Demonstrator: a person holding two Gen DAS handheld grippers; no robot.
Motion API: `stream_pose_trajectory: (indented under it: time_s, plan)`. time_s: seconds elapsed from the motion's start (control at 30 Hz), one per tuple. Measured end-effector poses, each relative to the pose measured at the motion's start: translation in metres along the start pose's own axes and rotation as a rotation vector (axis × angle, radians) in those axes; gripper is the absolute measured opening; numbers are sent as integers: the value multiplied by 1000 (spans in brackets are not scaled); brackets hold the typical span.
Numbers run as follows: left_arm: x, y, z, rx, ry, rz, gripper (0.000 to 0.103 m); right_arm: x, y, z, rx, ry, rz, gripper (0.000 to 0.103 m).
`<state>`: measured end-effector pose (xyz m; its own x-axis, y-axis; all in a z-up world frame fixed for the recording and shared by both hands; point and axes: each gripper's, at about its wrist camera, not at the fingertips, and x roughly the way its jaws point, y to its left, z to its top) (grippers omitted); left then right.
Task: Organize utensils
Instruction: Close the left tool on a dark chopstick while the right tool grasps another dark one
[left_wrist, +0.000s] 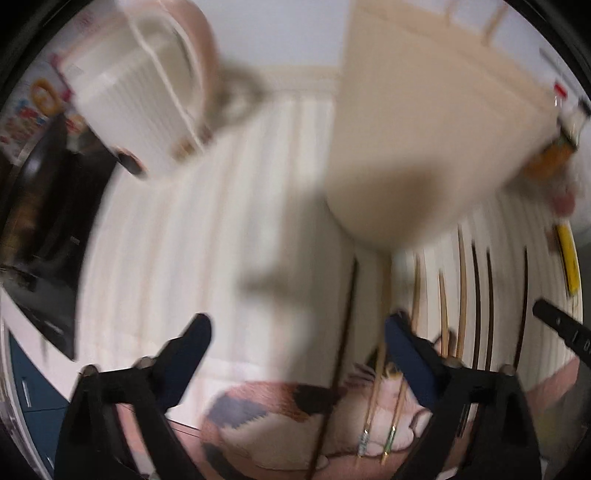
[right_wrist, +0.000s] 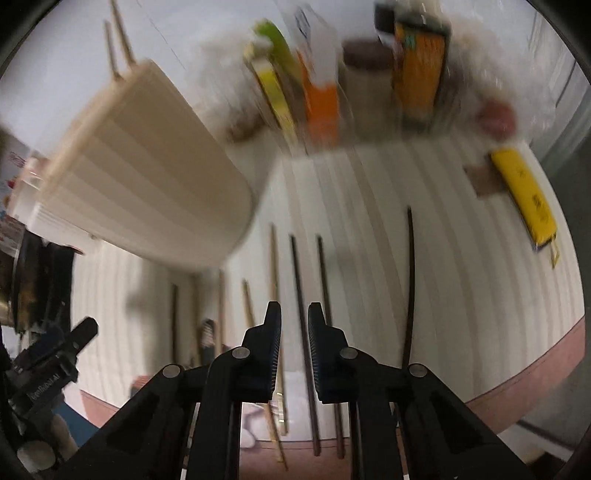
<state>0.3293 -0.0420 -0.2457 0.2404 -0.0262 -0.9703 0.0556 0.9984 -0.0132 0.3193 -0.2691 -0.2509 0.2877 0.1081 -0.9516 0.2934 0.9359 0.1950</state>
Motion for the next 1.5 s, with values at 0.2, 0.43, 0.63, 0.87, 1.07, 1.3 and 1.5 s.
stream_pose_trajectory:
  time_s: [0.2,0.43,0.63,0.87,1.07,1.3,1.5]
  plan:
    - [53,-27,-18,110,135,11,53,42,-16,-11,-15,89,-36,15]
    - [66,-29,-21,123,144,59,4,78,-13,-9,-43,181,-62,15]
    - [62,5,-27,8,176,61,4,85,-5,-17,-98,199,-152,6]
    - [55,14,-51,27,191,46,4,72,-14,-55,-115,253,-152,5]
    - [54,-1,-68,62,190,47,4,69,-13,-64,-125,294,-192,6]
    - [64,-5,-43,87,208,36,5,94,-5,-33,-128,345,-228,7]
    - [70,-4,-30,83,211,28,5,101,1,-17,-137,372,-234,7]
